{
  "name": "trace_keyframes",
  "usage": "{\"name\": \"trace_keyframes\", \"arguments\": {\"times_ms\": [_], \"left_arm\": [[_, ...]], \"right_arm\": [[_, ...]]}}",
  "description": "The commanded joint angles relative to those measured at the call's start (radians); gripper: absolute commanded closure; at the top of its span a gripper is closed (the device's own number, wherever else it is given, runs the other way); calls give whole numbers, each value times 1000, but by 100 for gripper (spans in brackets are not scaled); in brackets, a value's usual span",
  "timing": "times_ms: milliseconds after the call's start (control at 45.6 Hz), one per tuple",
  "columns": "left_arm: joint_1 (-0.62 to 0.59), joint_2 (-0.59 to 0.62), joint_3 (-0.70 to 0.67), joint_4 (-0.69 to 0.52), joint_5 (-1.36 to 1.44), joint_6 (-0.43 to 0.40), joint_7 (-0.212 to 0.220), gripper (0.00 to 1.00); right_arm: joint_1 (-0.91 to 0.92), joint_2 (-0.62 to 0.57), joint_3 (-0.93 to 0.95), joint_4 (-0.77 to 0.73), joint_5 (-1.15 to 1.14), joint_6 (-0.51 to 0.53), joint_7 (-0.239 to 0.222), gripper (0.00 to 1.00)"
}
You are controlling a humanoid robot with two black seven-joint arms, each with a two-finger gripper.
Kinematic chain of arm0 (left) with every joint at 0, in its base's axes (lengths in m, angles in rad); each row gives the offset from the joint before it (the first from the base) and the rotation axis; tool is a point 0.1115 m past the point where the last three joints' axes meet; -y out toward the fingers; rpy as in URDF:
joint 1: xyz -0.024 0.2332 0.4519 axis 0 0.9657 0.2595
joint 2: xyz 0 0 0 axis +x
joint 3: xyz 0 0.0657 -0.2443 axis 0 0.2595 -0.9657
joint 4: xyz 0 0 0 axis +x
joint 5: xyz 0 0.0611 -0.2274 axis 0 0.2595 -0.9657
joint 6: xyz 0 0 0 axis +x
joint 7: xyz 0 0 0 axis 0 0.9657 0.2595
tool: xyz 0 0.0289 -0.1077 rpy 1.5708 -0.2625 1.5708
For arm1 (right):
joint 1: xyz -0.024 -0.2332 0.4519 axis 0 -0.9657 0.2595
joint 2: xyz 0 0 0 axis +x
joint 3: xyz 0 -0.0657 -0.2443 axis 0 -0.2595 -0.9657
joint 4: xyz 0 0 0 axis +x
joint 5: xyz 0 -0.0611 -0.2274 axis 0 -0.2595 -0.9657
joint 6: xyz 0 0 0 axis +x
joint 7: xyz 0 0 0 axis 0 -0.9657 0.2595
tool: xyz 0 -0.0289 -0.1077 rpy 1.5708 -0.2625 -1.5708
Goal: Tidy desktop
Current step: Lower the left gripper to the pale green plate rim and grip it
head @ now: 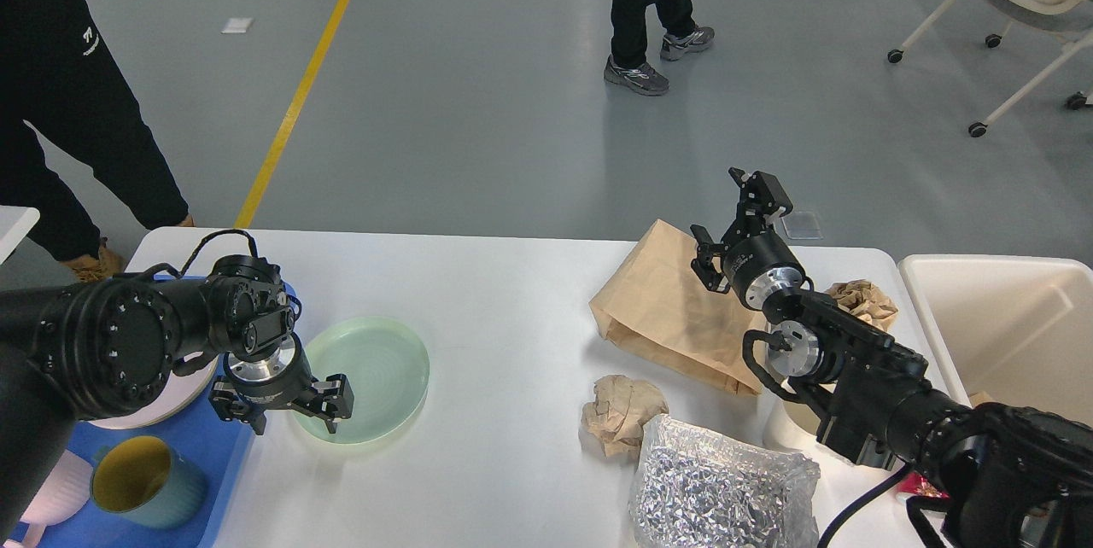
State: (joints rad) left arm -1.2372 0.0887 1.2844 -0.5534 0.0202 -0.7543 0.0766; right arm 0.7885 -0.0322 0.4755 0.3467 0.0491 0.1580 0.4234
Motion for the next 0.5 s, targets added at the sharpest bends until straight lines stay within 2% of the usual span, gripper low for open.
{"name": "trace_keyframes", "arguments": {"times_ms": [0, 110, 263, 482], "left_arm": [[2, 0, -7, 3, -3, 1, 0, 16], [4, -1, -7, 3, -3, 1, 0, 26], [15, -1, -7, 10, -3, 6, 0, 26], [41, -4, -10, 13, -5, 66, 0, 27]], "right_arm": [[0, 0, 0, 0, 0, 0, 0, 0], [0, 0, 0, 0, 0, 0, 0, 0], [0, 0, 0, 0, 0, 0, 0, 0], [0, 0, 0, 0, 0, 0, 0, 0]]}}
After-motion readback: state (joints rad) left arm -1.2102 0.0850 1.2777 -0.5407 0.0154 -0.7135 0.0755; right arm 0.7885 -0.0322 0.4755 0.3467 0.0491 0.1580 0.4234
